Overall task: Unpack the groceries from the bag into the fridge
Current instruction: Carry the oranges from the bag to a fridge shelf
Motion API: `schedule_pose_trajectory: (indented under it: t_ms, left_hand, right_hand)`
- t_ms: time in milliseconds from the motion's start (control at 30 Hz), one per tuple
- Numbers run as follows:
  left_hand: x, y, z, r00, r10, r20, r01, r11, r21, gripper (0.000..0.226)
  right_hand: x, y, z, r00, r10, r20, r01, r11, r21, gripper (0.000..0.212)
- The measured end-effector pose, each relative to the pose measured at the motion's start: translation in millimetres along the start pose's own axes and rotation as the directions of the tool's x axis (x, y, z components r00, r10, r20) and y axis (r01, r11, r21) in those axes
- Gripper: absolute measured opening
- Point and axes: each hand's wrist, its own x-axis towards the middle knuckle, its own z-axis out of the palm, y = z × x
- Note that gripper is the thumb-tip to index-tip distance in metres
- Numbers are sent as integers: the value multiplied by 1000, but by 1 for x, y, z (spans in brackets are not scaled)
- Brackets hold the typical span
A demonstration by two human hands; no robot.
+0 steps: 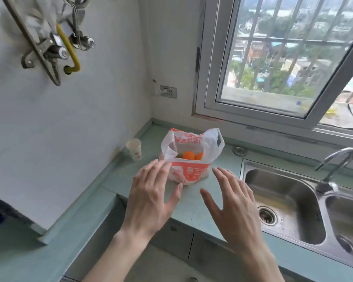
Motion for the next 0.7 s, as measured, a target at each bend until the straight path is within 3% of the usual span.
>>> schedule_pose_trajectory:
  t_ms: [333,700]
  left_hand:
    - [121,-29,94,994,-24,103,28,999,-35,56]
    - [186,-75,178,959,-59,278,114,976,-187,54]
  right_hand:
    - [131,74,72,991,25,133,-26,1000,5,59]
    - [217,98,152,950,-14,313,-6,998,63,55]
